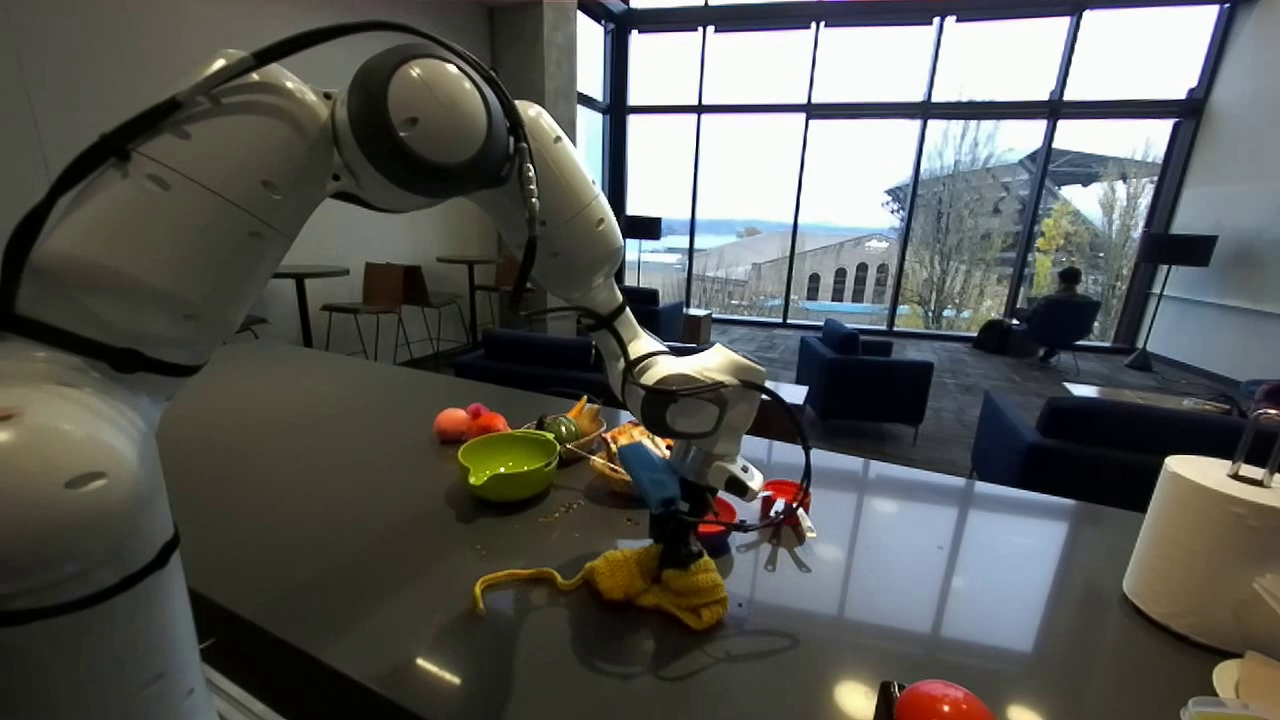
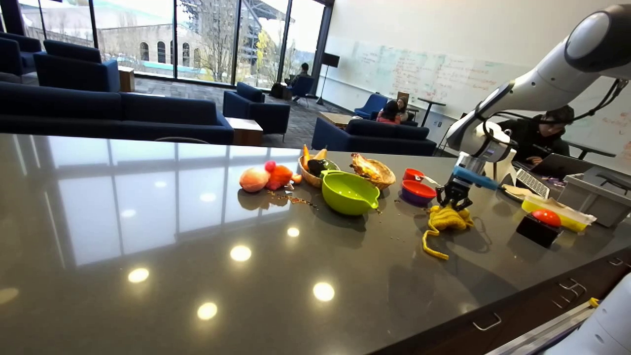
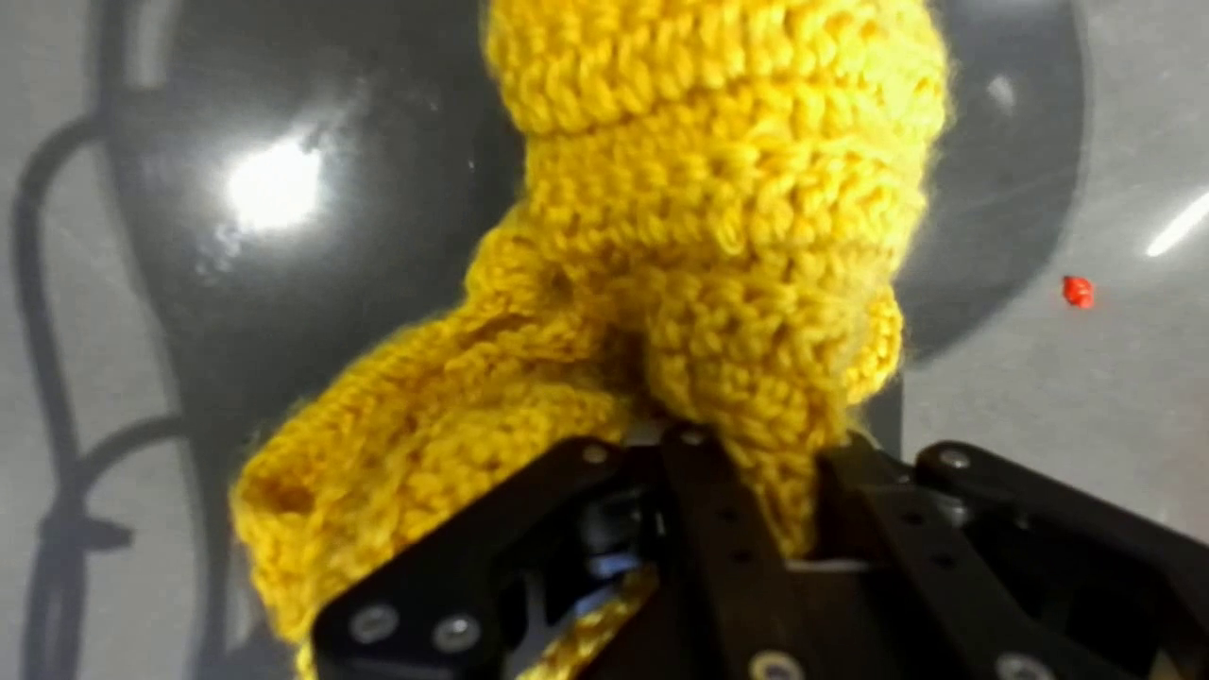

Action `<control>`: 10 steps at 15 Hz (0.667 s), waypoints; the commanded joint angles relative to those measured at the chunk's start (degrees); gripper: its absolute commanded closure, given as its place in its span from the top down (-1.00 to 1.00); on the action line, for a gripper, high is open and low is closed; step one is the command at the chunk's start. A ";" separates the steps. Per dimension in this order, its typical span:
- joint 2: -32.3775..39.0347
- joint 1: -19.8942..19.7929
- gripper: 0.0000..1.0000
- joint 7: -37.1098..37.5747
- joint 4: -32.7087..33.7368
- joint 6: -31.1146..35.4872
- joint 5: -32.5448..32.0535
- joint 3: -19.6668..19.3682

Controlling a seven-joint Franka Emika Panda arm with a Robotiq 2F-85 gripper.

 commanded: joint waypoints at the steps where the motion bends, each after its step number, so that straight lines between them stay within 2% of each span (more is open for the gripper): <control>1: 4.13 0.29 -0.92 -2.95 3.94 -0.32 2.20 3.35; 10: 6.01 3.95 -0.92 -3.45 7.94 -1.55 2.24 7.55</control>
